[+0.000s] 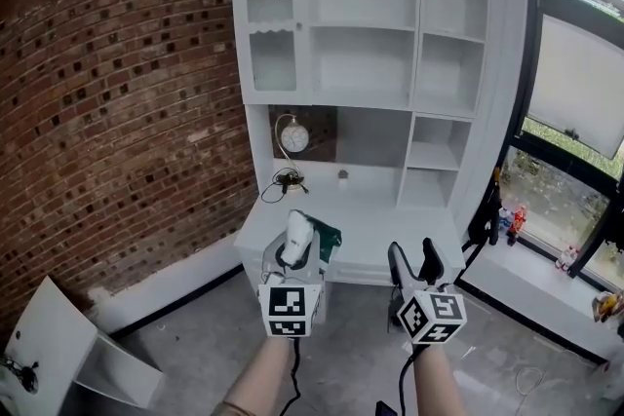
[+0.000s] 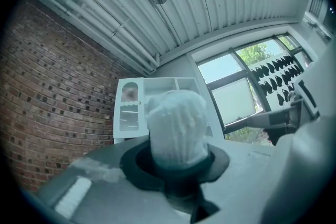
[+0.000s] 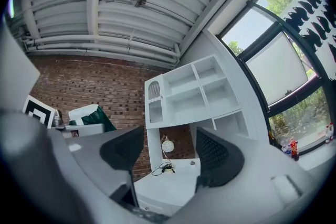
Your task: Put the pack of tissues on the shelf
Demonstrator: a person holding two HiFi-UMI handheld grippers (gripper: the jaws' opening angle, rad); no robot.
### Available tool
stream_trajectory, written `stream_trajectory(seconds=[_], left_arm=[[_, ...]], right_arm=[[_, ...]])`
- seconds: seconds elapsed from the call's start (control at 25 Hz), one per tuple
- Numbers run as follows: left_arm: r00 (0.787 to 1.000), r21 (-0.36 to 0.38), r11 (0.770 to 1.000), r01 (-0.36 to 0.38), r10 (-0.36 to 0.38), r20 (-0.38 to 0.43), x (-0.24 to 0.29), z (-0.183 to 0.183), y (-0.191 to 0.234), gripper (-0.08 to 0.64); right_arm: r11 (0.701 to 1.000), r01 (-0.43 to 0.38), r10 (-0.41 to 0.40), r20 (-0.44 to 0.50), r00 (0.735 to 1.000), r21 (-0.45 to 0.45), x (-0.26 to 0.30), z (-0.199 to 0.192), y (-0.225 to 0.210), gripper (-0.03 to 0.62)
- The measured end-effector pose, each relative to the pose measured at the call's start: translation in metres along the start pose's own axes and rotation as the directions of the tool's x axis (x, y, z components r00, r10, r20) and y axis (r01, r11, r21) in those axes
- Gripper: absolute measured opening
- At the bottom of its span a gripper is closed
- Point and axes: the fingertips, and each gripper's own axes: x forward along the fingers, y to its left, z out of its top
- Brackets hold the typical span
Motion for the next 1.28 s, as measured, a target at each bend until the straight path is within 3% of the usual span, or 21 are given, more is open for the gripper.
stream_trajectory(seconds=[0.4, 1.28], left_arm=[[0.999, -0.037, 0.999, 0.016, -0.017, -0.04, 0.036, -0.031, 0.014, 0.101], [0.997, -0.053, 0.997, -0.062, 0.06, -0.042, 0.169, -0.057, -0.026, 0.103]], right_arm=[[0.999, 0.04, -0.041, -0.046, 0.998, -0.007, 0.034, -0.021, -0.019, 0.302], [0.997, -0.044, 0.049, -0.082, 0.995, 0.06, 0.132, -0.046, -0.123, 0.302]])
